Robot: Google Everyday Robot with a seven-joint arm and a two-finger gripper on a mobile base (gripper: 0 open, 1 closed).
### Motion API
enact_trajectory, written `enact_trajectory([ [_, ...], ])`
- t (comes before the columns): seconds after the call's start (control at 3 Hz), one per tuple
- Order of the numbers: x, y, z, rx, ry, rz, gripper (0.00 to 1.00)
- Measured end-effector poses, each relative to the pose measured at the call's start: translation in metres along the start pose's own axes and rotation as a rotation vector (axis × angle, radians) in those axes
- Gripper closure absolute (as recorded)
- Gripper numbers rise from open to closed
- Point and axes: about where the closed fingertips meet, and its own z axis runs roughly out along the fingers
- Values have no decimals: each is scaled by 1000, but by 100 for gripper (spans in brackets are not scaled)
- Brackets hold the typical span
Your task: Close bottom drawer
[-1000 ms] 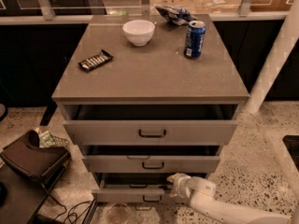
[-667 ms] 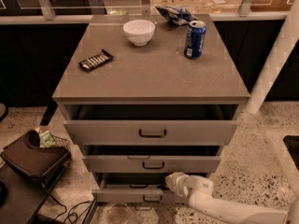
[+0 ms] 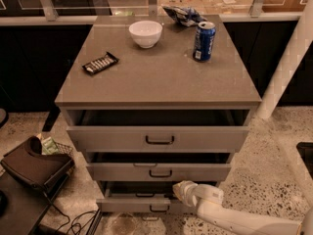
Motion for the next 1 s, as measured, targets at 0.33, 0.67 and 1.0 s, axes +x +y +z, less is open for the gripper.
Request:
enact_trajectory([
  [0.33, 0, 0, 0, 0, 0, 0, 100],
  [0.67, 0, 0, 0, 0, 0, 0, 100],
  [1.0, 0, 0, 0, 0, 0, 0, 100],
])
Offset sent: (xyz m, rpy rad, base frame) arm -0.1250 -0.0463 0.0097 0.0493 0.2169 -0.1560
